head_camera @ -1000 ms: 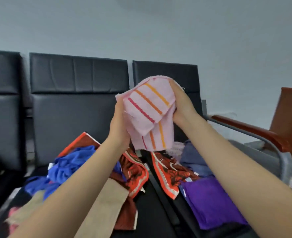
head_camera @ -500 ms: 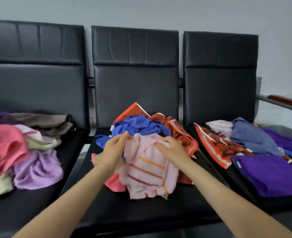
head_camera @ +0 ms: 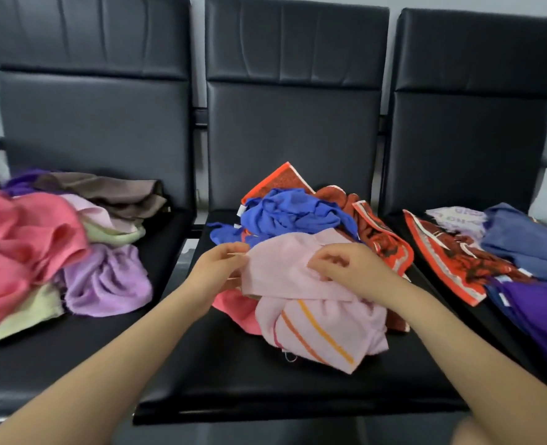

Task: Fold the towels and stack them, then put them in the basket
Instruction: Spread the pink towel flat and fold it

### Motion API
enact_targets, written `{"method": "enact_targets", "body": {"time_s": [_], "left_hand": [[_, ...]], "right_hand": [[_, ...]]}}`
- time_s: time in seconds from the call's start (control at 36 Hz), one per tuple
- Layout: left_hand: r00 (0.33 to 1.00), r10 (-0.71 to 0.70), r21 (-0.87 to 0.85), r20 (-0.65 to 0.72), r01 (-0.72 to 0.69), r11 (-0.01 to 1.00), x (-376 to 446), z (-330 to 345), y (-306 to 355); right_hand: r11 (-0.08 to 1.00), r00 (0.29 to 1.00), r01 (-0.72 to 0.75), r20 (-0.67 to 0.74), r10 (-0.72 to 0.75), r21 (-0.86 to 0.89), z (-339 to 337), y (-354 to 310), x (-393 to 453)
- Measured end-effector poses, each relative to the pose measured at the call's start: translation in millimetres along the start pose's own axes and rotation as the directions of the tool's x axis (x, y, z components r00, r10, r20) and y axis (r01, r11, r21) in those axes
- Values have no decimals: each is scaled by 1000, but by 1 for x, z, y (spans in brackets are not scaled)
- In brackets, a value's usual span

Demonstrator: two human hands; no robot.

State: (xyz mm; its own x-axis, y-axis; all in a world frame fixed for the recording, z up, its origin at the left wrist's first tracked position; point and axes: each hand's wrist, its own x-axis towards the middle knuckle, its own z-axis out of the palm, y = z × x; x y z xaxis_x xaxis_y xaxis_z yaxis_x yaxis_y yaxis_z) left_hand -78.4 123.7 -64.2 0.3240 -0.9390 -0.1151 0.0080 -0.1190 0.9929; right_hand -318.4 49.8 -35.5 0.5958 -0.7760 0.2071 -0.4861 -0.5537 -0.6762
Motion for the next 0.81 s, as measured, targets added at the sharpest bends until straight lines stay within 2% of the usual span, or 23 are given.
{"method": "enact_targets", "body": {"time_s": [0.06, 0.11, 0.17, 0.25, 0.31, 0.36, 0.47, 0.56, 0.61, 0.72, 0.81], "left_hand": [[999, -29, 8, 30, 29, 1000, 1, 0, -2], [995, -75, 42, 68, 72, 996, 3, 3, -6], [987, -99, 89, 125, 88, 992, 3, 6, -8], [978, -118, 73, 169, 107, 992, 4, 13, -6], [990, -125, 23, 62, 124, 992, 7, 16, 0], [993, -112, -142, -46, 104, 984, 10, 16, 6], [998, -51, -444, 34, 61, 894, 12, 10, 14], [995, -4, -535, 98, 56, 843, 8, 12, 25], [996, 16, -543, 85, 33, 839, 3, 16, 32], [999, 13, -513, 37, 8, 858, 1, 19, 36], [992, 6, -444, -123, -60, 894, 2, 17, 41]], "right_hand": [[999, 994, 24, -106, -20, 42, 1, -1, 6], [997, 966, 66, -247, -71, -30, 1, 2, 17], [995, 953, 25, -298, -53, -95, 0, 7, 30], [981, 966, -176, -207, 157, -79, 0, 11, 38], [962, 964, -257, -89, 249, -95, 2, 11, 35], [960, 967, -256, -36, 253, -112, 2, 13, 31], [975, 981, -196, 27, 195, 103, -7, 20, 22], [953, 983, -176, 88, 159, 246, -15, 23, 14], [934, 983, -180, 98, 157, 308, -20, 28, 11], [911, 961, -229, -69, 268, 343, -26, 32, 5], [861, 897, -198, -267, 351, 468, -37, 31, 0]]}}
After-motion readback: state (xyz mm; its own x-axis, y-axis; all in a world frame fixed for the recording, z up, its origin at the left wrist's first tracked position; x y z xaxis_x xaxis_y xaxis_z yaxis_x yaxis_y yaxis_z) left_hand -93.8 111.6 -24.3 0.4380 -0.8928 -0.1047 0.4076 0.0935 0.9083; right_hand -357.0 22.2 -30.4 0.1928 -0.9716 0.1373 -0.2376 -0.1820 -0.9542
